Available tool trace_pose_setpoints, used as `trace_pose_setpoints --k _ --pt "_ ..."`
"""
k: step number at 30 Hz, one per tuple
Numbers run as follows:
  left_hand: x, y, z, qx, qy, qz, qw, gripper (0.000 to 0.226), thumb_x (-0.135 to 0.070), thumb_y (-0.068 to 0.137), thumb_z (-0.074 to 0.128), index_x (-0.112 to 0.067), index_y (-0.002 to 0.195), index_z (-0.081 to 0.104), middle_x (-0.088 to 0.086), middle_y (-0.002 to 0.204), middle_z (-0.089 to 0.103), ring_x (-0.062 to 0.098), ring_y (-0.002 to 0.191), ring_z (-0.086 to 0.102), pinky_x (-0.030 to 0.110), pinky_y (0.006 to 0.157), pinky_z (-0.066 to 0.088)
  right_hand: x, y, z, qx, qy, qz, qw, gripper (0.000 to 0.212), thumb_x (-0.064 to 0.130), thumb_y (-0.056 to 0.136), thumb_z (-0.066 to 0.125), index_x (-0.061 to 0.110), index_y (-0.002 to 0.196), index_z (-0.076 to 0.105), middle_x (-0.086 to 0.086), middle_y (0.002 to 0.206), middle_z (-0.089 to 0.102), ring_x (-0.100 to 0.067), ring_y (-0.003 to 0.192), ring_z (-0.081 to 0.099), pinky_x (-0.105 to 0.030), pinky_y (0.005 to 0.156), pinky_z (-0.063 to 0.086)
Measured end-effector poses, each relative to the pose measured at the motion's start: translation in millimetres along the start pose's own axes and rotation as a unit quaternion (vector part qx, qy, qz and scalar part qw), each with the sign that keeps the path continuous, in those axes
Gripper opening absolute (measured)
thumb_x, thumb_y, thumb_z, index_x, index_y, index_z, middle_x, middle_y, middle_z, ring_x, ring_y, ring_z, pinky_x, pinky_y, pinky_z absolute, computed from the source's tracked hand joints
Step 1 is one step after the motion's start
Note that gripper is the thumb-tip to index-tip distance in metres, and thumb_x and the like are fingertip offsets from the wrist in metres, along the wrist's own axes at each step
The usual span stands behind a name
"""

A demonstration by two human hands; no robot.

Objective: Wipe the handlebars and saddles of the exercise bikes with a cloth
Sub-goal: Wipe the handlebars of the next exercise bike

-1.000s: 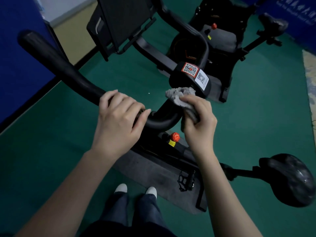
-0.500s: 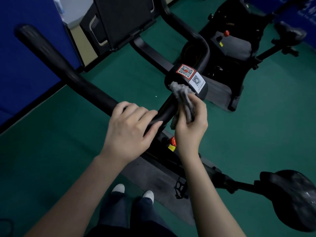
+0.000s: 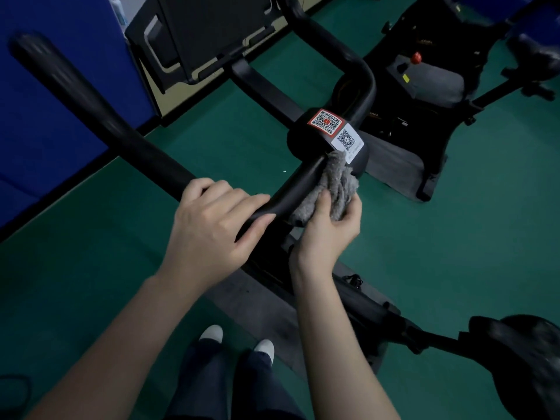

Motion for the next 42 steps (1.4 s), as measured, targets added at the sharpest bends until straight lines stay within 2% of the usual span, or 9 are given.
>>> trace_pose_setpoints --k 5,10,16,20,25,30,34,39,42 --pt "-1 0 0 -0.007 0.009 0.005 1.0 0.027 -0.032 0.096 0.054 -0.012 0.101 0.073 -0.003 0.079 0.069 0.02 0.072 0.061 0.035 0.081 0.037 -26 -27 -2 0.072 0.071 0.078 0.992 0.028 0.002 0.094 0.051 0.004 0.122 0.053 -0.017 0.118 0.064 -0.029 0.112 0.06 -0.044 0.101 0.046" --pt "-1 -1 1 -0.011 0.008 0.005 1.0 0.027 -0.031 0.096 0.054 -0.012 0.101 0.073 -0.003 0.078 0.069 0.02 0.071 0.06 0.035 0.081 0.037 -45 -22 11 0.114 0.226 0.273 0.928 0.031 -0.005 0.095 0.045 0.0 0.125 0.05 -0.029 0.125 0.057 -0.037 0.113 0.059 -0.046 0.099 0.048" --pt "-1 -1 2 -0.007 0.004 -0.001 1.0 0.029 -0.032 0.097 0.052 -0.012 0.102 0.072 -0.003 0.08 0.069 0.021 0.072 0.06 0.035 0.081 0.037 -43 -31 15 0.178 0.247 0.293 0.906 0.03 -0.004 0.094 0.046 -0.003 0.124 0.052 -0.019 0.109 0.064 -0.024 0.095 0.065 -0.034 0.088 0.054" --pt "-1 0 2 -0.004 0.004 0.001 1.0 0.028 -0.033 0.097 0.052 -0.014 0.103 0.072 -0.004 0.08 0.068 0.021 0.072 0.06 0.036 0.081 0.037 -47 -40 7 0.233 0.209 0.304 0.9 0.03 -0.001 0.093 0.049 -0.001 0.123 0.053 -0.018 0.107 0.063 -0.026 0.093 0.061 -0.041 0.086 0.049" --pt "-1 0 0 -0.007 0.0 0.004 1.0 0.029 -0.033 0.097 0.053 -0.012 0.101 0.073 -0.002 0.08 0.069 0.02 0.072 0.061 0.035 0.082 0.037 -36 -25 -16 0.214 0.15 0.26 0.929 0.027 -0.004 0.089 0.054 0.002 0.114 0.06 -0.015 0.101 0.067 -0.026 0.087 0.063 -0.042 0.081 0.05" --pt "0 1 -1 -0.007 -0.005 -0.005 1.0 0.028 -0.032 0.095 0.056 -0.011 0.099 0.073 -0.003 0.078 0.069 0.02 0.072 0.061 0.035 0.082 0.037 32 19 -24 0.202 -0.108 -0.05 0.972 0.026 -0.007 0.086 0.055 0.005 0.109 0.059 -0.012 0.103 0.065 -0.018 0.097 0.062 -0.038 0.093 0.05" --pt "1 1 -3 -0.006 -0.016 -0.02 1.0 0.028 -0.033 0.093 0.058 -0.009 0.095 0.073 -0.001 0.077 0.069 0.021 0.074 0.061 0.035 0.085 0.036 89 19 39 0.354 -0.278 -0.296 0.842 0.028 -0.004 0.084 0.053 0.002 0.11 0.06 0.005 0.102 0.064 0.0 0.095 0.058 -0.013 0.083 0.043" --pt "5 2 -7 0.0 -0.04 -0.047 0.998 0.033 -0.039 0.089 0.063 -0.007 0.086 0.07 0.002 0.081 0.068 0.024 0.08 0.061 0.036 0.09 0.036 80 12 105 0.528 -0.505 -0.403 0.551 0.026 -0.003 0.085 0.049 0.0 0.11 0.057 -0.016 0.102 0.064 -0.033 0.097 0.058 -0.039 0.08 0.043" --pt "10 2 -9 0.0 -0.049 -0.062 0.997 0.036 -0.042 0.088 0.063 -0.007 0.084 0.07 0.002 0.081 0.068 0.025 0.083 0.061 0.036 0.094 0.034 69 3 117 0.579 -0.556 -0.392 0.45 0.038 -0.002 0.082 0.049 0.01 0.117 0.058 -0.014 0.109 0.066 -0.032 0.104 0.058 -0.04 0.087 0.045"
Point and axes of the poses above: each hand's wrist, its own y-axis towards the middle knuckle, its own z-axis out of the palm, x = y × z, the point moved 7 cm from there along y, towards the middle knuckle
